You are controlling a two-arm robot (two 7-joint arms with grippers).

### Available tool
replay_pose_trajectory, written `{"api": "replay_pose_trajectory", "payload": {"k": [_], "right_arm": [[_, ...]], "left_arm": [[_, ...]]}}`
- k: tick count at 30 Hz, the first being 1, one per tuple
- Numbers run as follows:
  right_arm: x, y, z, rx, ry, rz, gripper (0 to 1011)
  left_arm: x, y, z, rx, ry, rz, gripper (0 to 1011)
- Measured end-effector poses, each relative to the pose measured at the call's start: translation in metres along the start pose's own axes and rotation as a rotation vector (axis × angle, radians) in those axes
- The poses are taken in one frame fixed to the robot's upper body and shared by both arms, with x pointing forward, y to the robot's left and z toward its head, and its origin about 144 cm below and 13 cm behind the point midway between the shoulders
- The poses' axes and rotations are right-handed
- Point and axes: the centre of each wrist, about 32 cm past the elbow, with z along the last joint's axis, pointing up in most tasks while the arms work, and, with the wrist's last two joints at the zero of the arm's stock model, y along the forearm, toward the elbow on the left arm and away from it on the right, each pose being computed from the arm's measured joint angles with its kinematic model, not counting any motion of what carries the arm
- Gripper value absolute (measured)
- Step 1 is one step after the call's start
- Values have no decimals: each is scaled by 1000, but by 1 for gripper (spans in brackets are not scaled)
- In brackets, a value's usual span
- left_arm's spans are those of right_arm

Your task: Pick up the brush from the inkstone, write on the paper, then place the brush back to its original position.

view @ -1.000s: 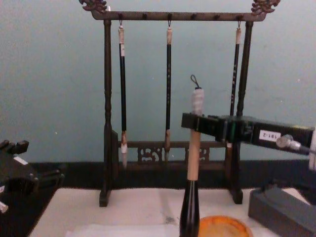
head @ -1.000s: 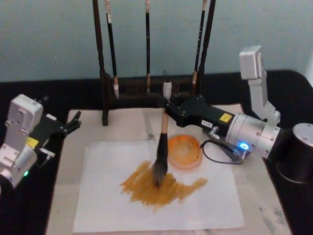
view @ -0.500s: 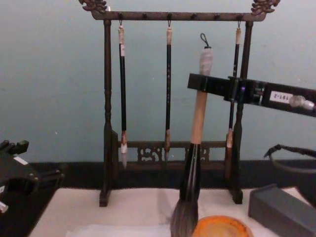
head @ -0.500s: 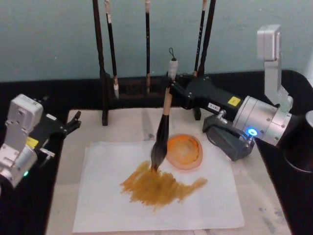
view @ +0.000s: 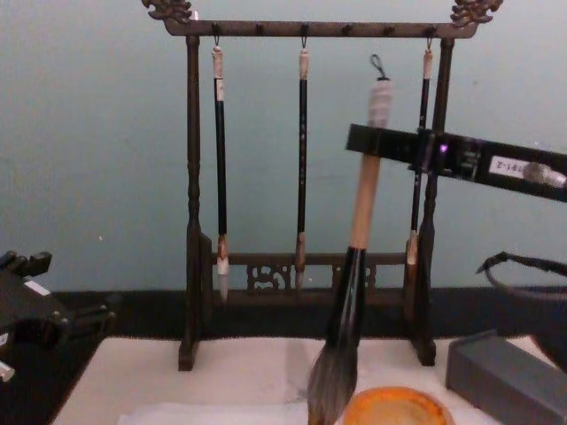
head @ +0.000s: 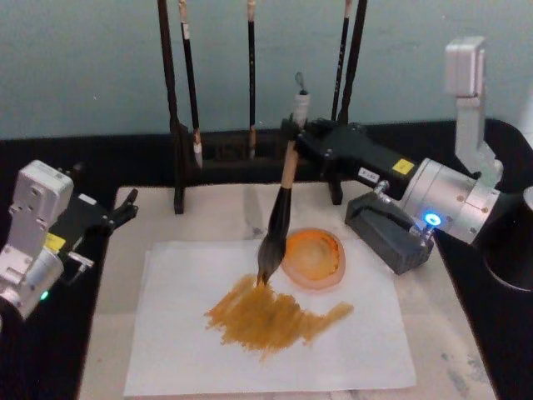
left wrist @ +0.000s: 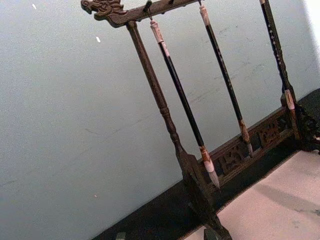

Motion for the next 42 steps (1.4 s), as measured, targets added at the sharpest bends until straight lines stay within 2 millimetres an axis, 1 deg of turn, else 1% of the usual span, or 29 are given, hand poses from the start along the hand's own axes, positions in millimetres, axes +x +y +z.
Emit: {"api": "replay_pose_trajectory", "payload": {"k": [3, 11, 20, 24, 30, 35, 42], "right_arm": [[5, -3, -1, 17, 44, -25, 153], [34, -26, -4, 99, 345, -165, 153], [54, -46, -10, 145, 586, -279, 153], [58, -52, -14, 157, 647, -330, 153], [60, -55, -22, 168, 671, -406, 153], [59, -55, -33, 158, 703, -454, 153], [62, -55, -49, 145, 810, -509, 153]], "left_arm": [[0, 0, 0, 0, 0, 0, 1010], [0, 0, 0, 0, 0, 0, 1010], [0, 0, 0, 0, 0, 0, 1010], [0, 0, 0, 0, 0, 0, 1010], [0, 0, 0, 0, 0, 0, 1010], [0, 0, 0, 0, 0, 0, 1010], [0, 0, 0, 0, 0, 0, 1010]]}}
